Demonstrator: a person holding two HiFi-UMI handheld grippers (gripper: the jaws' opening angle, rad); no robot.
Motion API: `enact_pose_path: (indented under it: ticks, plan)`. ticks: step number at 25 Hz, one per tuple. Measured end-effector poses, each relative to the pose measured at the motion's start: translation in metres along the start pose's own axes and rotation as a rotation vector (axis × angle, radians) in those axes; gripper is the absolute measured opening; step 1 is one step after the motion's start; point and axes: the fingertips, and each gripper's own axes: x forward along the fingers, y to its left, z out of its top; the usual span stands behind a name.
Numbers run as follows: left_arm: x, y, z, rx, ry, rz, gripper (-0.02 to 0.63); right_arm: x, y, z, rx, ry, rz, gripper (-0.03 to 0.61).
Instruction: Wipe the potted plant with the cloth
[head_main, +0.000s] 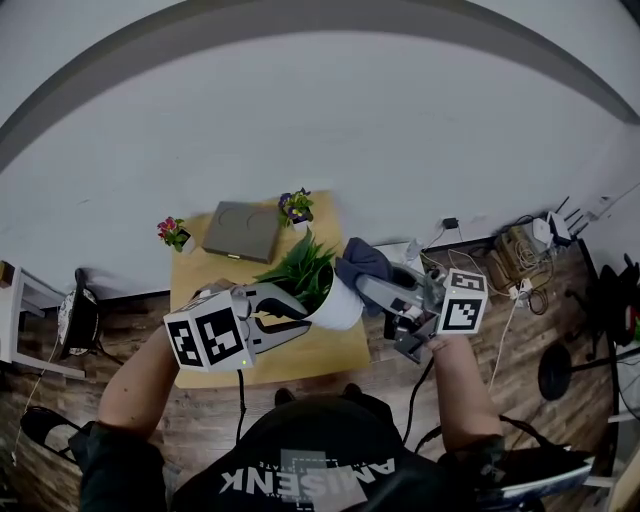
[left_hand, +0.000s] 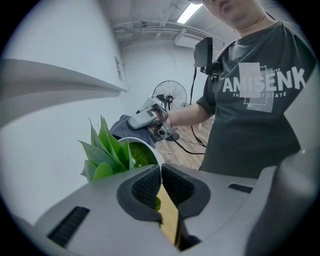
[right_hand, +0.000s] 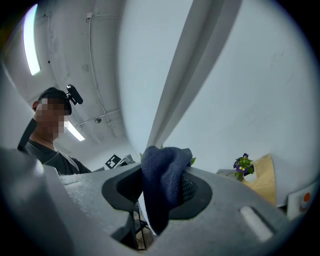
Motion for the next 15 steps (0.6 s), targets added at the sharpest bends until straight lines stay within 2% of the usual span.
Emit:
enact_pose_path:
  ticks: [7, 15]
  plan:
    - [0.008, 0.014, 0.001, -0.132, -0.016, 0.021, 0.012, 0.001, 0.004, -0.004, -0.079, 0.015, -0.057, 0.127]
    - [0.012, 0.025, -0.006, -0.242, 0.0, 0.073, 0.012, 0.006, 0.013, -0.021, -0.139, 0.06, -0.066, 0.127]
